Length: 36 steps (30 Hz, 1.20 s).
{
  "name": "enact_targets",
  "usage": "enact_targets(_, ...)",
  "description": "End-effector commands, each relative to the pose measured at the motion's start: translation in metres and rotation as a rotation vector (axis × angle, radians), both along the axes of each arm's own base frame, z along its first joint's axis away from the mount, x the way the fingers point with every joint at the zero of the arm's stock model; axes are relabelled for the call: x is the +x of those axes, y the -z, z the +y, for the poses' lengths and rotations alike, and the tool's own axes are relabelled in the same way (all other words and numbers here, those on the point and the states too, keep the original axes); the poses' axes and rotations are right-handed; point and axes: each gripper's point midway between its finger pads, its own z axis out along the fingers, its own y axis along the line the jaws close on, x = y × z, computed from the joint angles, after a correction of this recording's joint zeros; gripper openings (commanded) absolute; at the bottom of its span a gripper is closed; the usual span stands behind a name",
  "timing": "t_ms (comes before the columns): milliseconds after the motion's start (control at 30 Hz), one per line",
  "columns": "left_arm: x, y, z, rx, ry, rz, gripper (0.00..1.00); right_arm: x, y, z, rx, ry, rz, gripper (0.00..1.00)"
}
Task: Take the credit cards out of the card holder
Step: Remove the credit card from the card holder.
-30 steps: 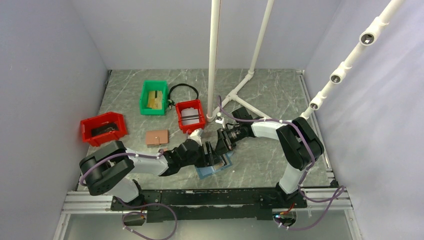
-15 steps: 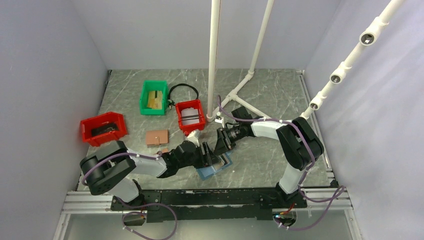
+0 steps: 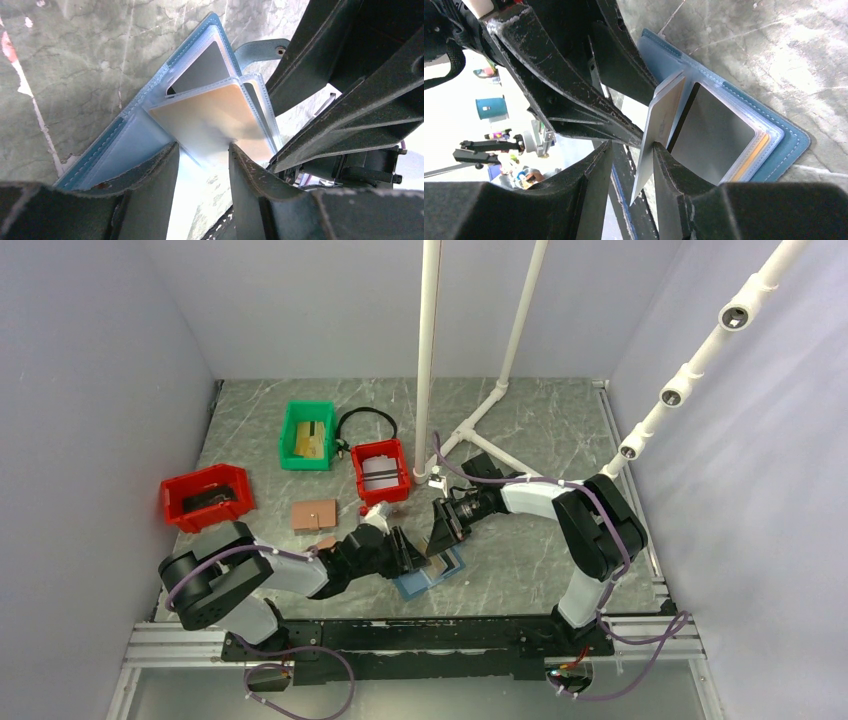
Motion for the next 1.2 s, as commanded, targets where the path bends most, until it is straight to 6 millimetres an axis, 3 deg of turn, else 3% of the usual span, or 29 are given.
enact_targets(0,0.003,0.013,0.017,0.051,-0.043,-0.002,0.47,0.002,-0.017,0.005,0.046,-0.034,-0.04,0.38)
enact_targets(267,0.004,0.012,0.022,0.043,-0.057,-0.005,0.43,0.003,-0.022,0.005,0.051,-0.043,-0.071,0.34)
enact_targets(733,0.007,0.006,0.021,0.006,-0.063,-0.027,0.47,0.004,-0.015,0.003,0.028,-0.04,-0.081,0.0)
enact_targets(1033,0.006,-0.011,0.02,-0.044,-0.057,-0.06,0.63,-0.002,-0.018,0.006,0.067,-0.072,-0.053,0.0)
enact_targets(1167,0.007,-0.015,0.018,-0.068,-0.052,-0.066,0.65,-0.007,-0.022,0.007,0.101,-0.09,-0.021,0.0)
